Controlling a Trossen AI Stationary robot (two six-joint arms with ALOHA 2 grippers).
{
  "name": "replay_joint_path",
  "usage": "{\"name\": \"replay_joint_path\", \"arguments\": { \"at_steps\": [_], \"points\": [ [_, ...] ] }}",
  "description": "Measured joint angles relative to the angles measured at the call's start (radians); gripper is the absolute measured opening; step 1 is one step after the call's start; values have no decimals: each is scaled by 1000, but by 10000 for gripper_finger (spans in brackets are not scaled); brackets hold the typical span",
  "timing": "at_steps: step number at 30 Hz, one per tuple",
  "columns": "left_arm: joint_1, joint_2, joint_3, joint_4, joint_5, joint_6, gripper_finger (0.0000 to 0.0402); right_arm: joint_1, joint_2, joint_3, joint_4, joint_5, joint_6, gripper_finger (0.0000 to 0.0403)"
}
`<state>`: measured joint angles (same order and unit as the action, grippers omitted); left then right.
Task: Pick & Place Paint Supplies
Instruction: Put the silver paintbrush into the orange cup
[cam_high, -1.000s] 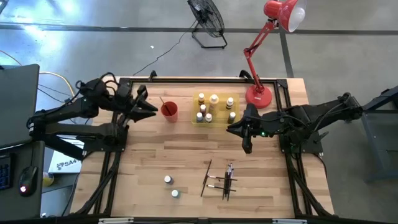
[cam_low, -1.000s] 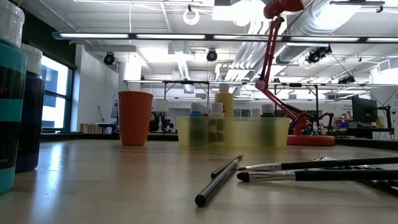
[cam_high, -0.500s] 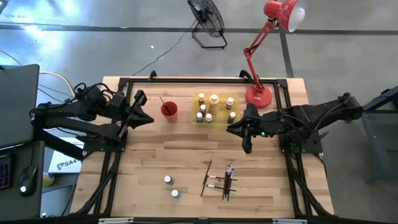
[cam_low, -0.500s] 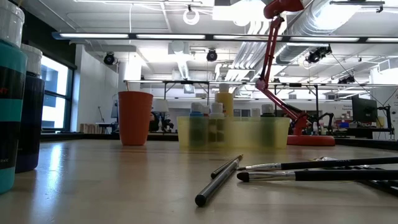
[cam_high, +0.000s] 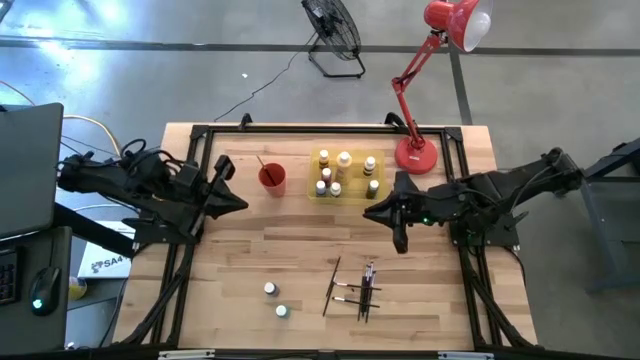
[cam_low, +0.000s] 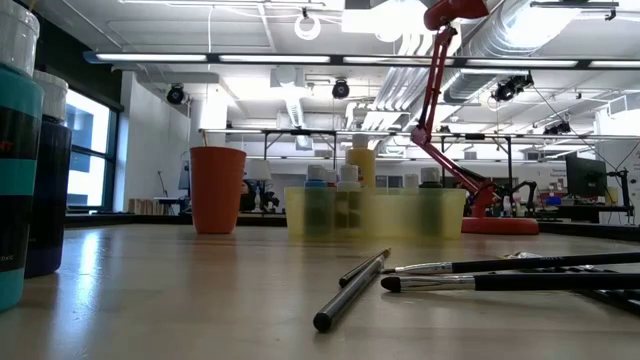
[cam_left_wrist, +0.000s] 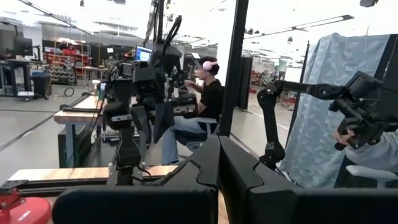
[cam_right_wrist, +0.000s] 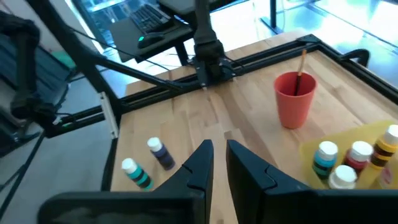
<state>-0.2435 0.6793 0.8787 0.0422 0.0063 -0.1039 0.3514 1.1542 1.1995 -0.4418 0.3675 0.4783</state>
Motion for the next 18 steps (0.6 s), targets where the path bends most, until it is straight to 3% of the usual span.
{"name": "replay_joint_path", "arguments": {
  "at_steps": [7, 18],
  "points": [
    [-83, 32, 0, 1, -98, 4, 0, 62, 0, 0, 37, 64, 0, 5],
    [-184, 105, 0, 0, -249, 4, 0, 118, 0, 0, 54, 104, 50, 3]
  ]
}}
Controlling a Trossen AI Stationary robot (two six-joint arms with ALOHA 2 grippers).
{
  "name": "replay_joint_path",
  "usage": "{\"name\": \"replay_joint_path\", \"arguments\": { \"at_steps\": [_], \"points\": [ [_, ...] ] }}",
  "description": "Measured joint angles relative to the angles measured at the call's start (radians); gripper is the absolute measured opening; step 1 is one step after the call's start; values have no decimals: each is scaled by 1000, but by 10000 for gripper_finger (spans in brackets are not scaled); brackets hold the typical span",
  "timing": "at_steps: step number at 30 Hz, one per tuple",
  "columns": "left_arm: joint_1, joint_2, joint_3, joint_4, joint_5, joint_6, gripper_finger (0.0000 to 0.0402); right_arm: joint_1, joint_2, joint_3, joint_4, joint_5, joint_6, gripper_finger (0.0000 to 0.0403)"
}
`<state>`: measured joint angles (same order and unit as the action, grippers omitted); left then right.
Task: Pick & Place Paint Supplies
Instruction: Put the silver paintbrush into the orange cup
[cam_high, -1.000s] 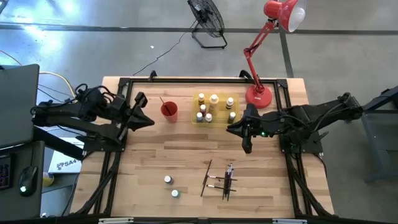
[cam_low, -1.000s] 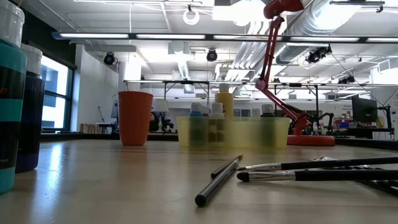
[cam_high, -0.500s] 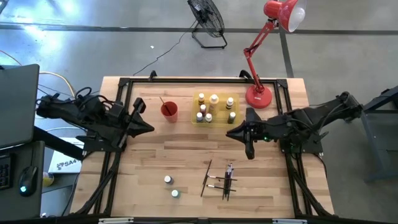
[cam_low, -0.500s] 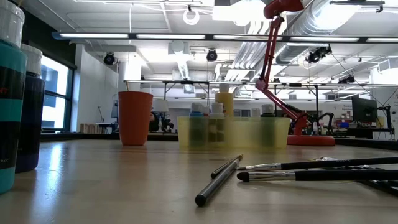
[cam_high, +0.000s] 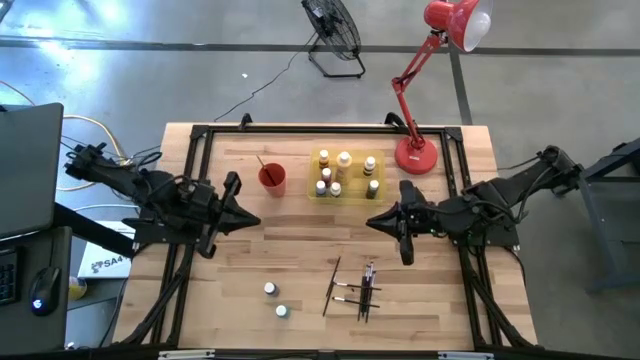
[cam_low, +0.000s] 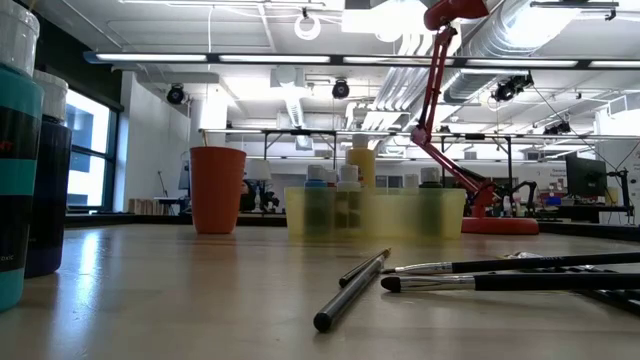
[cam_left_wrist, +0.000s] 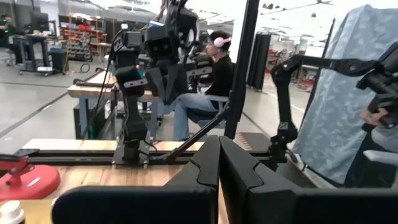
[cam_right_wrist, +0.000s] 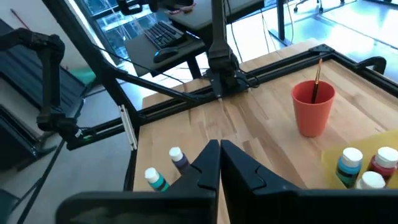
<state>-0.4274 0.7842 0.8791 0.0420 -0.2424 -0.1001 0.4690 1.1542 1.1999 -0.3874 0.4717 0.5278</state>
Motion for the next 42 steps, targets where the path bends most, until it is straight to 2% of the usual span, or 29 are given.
{"name": "replay_joint_path", "arguments": {
  "at_steps": [3, 9, 11, 15, 18, 22, 28, 33, 42],
  "points": [
    [-8, 8, 0, -11, -7, 0, 0, 13, 0, 0, 2, -63, -35, 3],
    [-7, 8, 0, -26, -7, -1, 0, 40, 0, 0, 67, -350, -86, 3],
    [-7, 8, 0, -27, -7, -1, 0, 48, 0, 0, 97, -412, -86, 4],
    [-7, 8, 0, -37, -7, -1, 0, 57, 0, 0, 163, -430, -83, 10],
    [-7, 8, 0, -43, -7, -1, 0, 57, 0, 0, 180, -492, -87, 20],
    [-7, 8, 0, -45, -7, -1, 0, 57, 0, 0, 213, -576, -87, 41],
    [-7, 8, 0, -45, -7, -2, 0, 57, 0, 0, 238, -599, -94, 76],
    [-7, 8, 0, -44, -7, -2, 0, 57, 0, 0, 238, -689, -107, 94],
    [-7, 8, 0, -44, -7, -10, 0, 57, 0, 0, 238, -691, -103, 99]
  ]
}}
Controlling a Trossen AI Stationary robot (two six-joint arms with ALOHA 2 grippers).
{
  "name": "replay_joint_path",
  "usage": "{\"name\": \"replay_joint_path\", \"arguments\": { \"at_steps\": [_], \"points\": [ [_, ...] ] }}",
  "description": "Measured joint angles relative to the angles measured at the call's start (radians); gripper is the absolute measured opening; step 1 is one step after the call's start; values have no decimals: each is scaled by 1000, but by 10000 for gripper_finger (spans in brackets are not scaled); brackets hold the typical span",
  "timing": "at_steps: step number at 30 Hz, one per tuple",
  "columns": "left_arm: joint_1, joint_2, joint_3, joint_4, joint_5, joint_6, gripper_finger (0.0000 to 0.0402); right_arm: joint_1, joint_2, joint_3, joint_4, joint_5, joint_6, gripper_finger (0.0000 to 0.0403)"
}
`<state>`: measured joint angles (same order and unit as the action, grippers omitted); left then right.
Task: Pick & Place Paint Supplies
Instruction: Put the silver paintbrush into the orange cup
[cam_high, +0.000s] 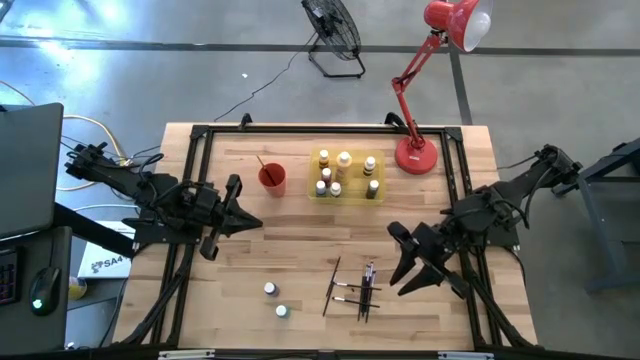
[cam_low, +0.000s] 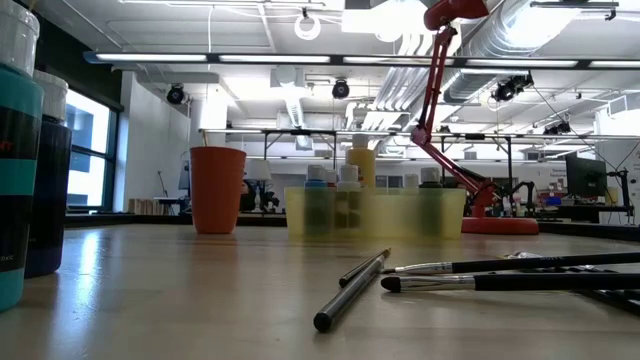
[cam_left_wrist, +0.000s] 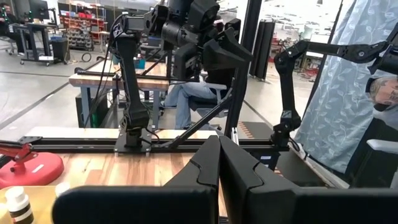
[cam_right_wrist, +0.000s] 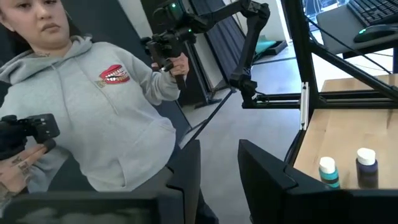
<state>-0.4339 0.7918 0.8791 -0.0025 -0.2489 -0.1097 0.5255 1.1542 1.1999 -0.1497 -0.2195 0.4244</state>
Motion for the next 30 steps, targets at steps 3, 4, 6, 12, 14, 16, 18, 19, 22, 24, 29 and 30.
{"name": "replay_joint_path", "arguments": {
  "at_steps": [3, 4, 6, 12, 14, 16, 18, 19, 22, 24, 29, 30],
  "points": [
    [0, 0, 0, 0, 0, 0, 0, 0, 0, 0, 0, 0, 0, 101],
    [0, 0, 0, 0, 0, 0, 0, 0, 0, 0, 0, 0, 0, 101],
    [0, 0, 0, 0, 0, 0, 0, 0, 0, 0, 0, 0, 0, 100],
    [0, 0, 0, 0, 0, 0, 0, 0, 0, 0, -2, 26, 6, 96],
    [0, 0, 0, 0, 0, 0, 0, 1, 0, 0, -3, 93, 62, 96],
    [0, 0, 0, 0, 0, 0, 0, 0, 0, 0, -11, 176, 142, 96],
    [0, 0, 0, 0, 0, 0, 0, 0, 0, 0, -32, 251, 199, 96],
    [0, 0, 0, 0, 0, 0, 0, 0, 0, 0, -44, 277, 209, 96],
    [0, 0, 0, 0, 0, 0, 0, 19, 0, 0, -87, 373, 219, 94],
    [0, 0, 0, 0, 0, 0, 0, 36, 0, 0, -115, 458, 216, 88],
    [0, 0, 0, 0, 0, 0, 0, 71, 10, 0, -197, 594, 248, 61],
    [0, 0, 0, 0, 0, 0, 0, 75, 16, 0, -204, 599, 260, 55]
  ]
}}
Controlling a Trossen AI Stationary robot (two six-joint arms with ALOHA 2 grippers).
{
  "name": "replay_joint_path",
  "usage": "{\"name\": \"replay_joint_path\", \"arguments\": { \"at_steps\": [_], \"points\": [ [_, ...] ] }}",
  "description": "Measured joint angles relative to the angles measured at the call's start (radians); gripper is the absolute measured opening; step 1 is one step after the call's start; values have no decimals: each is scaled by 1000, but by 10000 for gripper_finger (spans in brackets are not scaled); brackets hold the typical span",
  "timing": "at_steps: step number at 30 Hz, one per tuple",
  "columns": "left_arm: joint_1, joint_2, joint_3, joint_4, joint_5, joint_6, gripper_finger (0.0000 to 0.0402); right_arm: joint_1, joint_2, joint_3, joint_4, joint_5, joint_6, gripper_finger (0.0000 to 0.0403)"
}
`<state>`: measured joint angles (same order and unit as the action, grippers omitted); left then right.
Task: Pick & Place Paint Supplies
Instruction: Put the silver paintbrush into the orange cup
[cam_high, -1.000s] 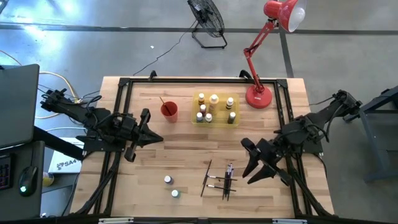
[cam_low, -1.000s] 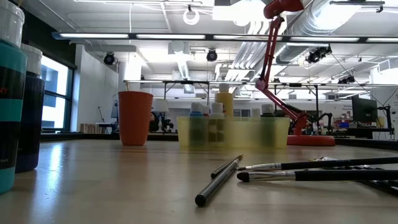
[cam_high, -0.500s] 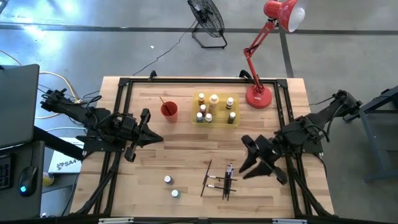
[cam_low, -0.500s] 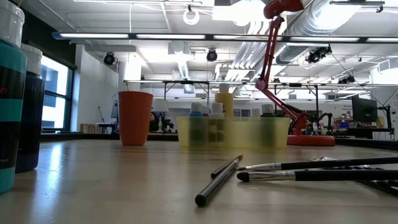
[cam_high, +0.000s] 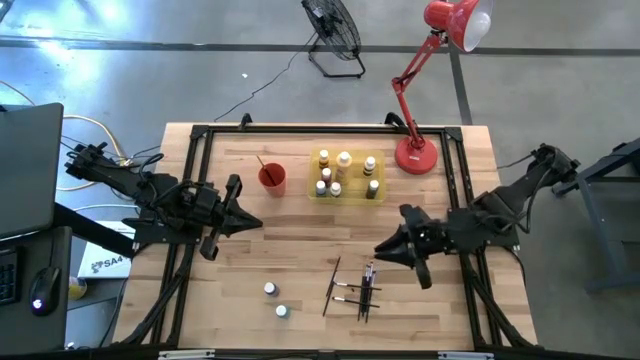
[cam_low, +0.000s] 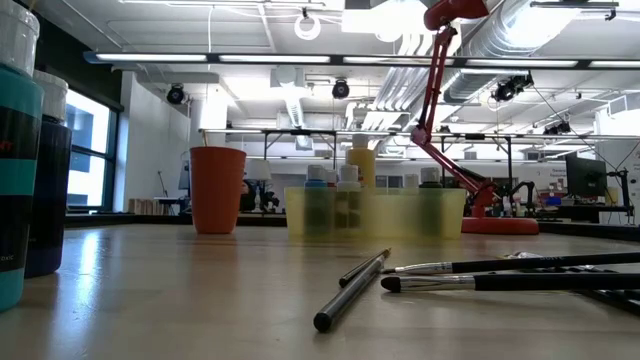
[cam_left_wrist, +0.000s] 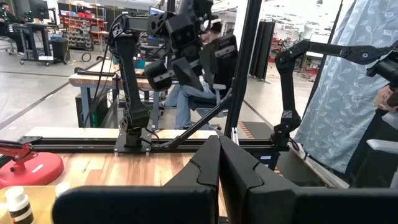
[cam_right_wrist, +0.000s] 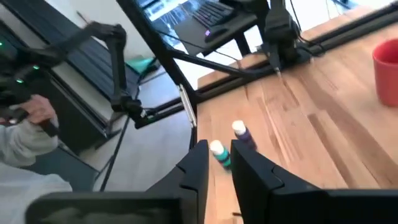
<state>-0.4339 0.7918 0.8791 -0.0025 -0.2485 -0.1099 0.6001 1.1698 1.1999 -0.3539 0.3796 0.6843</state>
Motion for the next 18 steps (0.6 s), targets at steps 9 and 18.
{"name": "replay_joint_path", "arguments": {
  "at_steps": [9, 18],
  "points": [
    [0, 0, 0, -1, 0, 0, 0, 4, 95, 0, -39, -42, 80, 34],
    [1, -1, 0, -34, 0, 0, 0, 4, 235, 0, -255, -191, 323, 34]
  ]
}}
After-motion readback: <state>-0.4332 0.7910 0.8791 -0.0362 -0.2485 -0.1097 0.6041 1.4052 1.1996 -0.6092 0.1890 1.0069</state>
